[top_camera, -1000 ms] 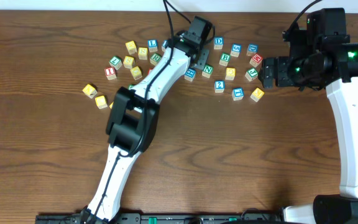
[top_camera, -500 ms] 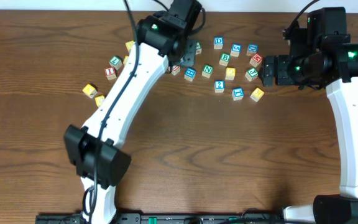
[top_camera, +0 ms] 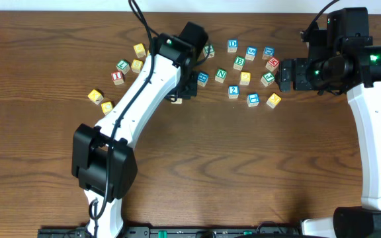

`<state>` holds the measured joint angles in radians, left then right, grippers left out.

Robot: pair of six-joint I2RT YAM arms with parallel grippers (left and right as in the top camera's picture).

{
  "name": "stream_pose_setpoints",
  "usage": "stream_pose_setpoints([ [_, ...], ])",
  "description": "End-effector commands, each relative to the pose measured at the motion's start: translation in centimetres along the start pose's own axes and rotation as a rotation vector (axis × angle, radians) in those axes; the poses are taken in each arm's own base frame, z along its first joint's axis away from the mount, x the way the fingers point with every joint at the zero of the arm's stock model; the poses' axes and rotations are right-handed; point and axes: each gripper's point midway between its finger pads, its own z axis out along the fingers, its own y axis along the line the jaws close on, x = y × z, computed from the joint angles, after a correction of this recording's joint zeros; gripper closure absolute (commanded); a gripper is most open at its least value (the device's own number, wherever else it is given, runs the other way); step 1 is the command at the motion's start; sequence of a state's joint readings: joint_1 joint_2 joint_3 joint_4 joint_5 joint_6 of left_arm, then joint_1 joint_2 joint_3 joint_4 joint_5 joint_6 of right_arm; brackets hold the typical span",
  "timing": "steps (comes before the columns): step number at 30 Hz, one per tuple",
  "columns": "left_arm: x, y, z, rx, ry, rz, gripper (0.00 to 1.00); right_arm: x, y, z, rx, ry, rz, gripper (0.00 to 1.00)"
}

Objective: Spell out AI2
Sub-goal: 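Carry the red A block toward the front and set it down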

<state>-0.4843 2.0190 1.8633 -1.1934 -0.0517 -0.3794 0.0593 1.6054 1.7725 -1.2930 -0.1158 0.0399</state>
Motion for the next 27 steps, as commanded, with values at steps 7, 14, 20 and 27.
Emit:
stream_pose_setpoints([
  [7, 0.4, 3.7, 7.8, -0.038, 0.002, -0.176, 0.74, -0.1, -0.2, -0.2, 0.003, -0.006, -0.007, 0.01],
  [14, 0.7, 3.8, 11.8, -0.026, -0.066, -0.201, 0.74, 0.0, -0.2, -0.2, 0.003, -0.002, -0.007, 0.01],
  [20, 0.9, 3.9, 12.2, -0.025, -0.067, -0.196, 0.73, -0.1, -0.2, -0.2, 0.003, -0.003, -0.007, 0.01],
  [27, 1.4, 3.1, 12.2, 0.001, -0.044, -0.062, 0.67, -0.1, -0.2, -0.2, 0.003, -0.004, -0.007, 0.01],
])
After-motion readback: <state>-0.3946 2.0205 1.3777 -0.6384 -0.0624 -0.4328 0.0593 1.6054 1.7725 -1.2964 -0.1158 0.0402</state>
